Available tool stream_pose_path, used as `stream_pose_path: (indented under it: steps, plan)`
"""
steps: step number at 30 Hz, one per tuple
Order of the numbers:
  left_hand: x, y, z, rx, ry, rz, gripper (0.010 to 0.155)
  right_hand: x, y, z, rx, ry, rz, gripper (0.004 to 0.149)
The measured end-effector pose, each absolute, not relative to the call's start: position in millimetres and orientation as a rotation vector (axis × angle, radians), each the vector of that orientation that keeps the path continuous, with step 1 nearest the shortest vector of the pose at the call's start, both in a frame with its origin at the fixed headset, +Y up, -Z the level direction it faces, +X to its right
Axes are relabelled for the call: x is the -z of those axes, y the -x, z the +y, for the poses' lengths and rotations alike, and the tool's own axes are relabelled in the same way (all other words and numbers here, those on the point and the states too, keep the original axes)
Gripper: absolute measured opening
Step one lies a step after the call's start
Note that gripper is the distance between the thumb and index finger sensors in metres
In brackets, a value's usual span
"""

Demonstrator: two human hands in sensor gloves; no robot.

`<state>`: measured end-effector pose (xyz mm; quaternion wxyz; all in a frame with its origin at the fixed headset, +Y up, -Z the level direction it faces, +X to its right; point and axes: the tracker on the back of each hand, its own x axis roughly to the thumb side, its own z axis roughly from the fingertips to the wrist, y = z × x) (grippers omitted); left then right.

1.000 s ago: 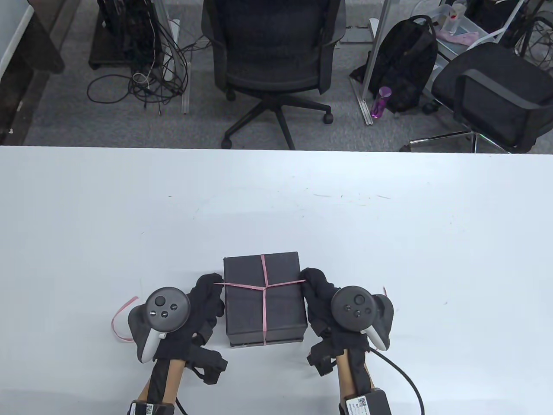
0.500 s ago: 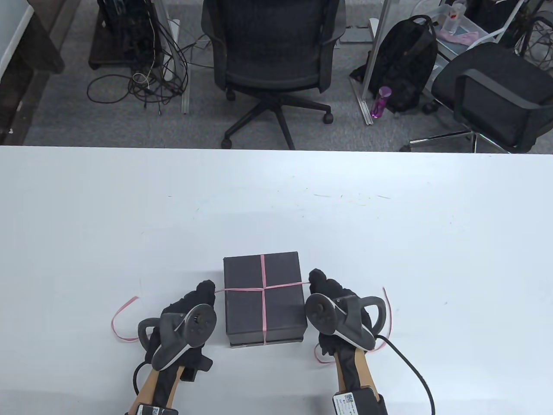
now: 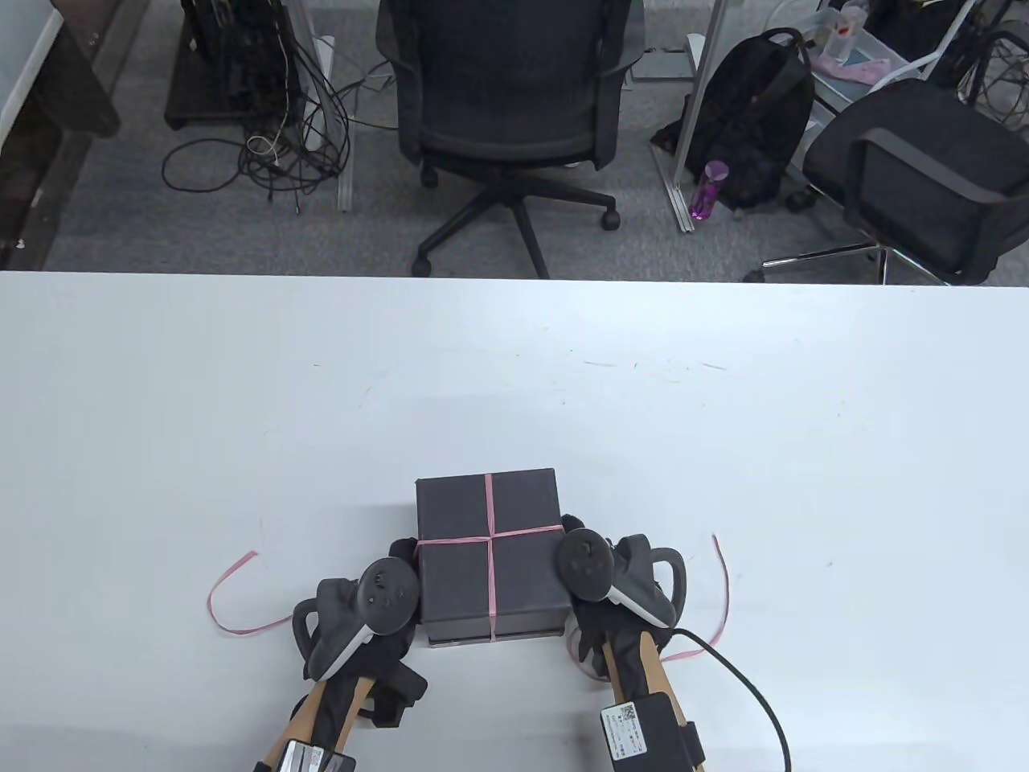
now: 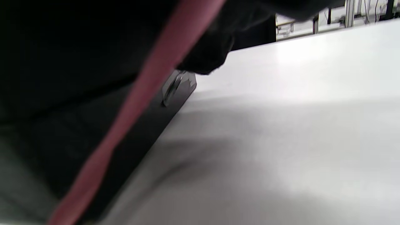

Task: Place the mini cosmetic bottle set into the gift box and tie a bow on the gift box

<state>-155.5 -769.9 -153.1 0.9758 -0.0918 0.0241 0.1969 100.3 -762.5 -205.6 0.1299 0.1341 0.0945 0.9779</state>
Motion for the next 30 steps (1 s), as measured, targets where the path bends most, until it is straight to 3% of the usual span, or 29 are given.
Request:
stream_pose_path:
  steps: [7, 11, 20, 30]
  plan:
    - [157, 154, -782, -0.440, 0.292, 0.099, 0.045, 210, -106, -784, -2.697, -0.281, 0.543, 0.047]
    - [158, 155, -793, -0.449, 0.368, 0.110, 0.046, 210, -105, -785, -2.698, -0.277, 0.541, 0.046]
    - [160, 158, -802, -0.448, 0.379, 0.144, 0.043, 208, -106, -785, -2.720, -0.278, 0.506, 0.045]
    - [156, 152, -804, -0.475, 0.313, 0.179, 0.045, 207, -105, -787, -2.686, -0.239, 0.527, 0.047]
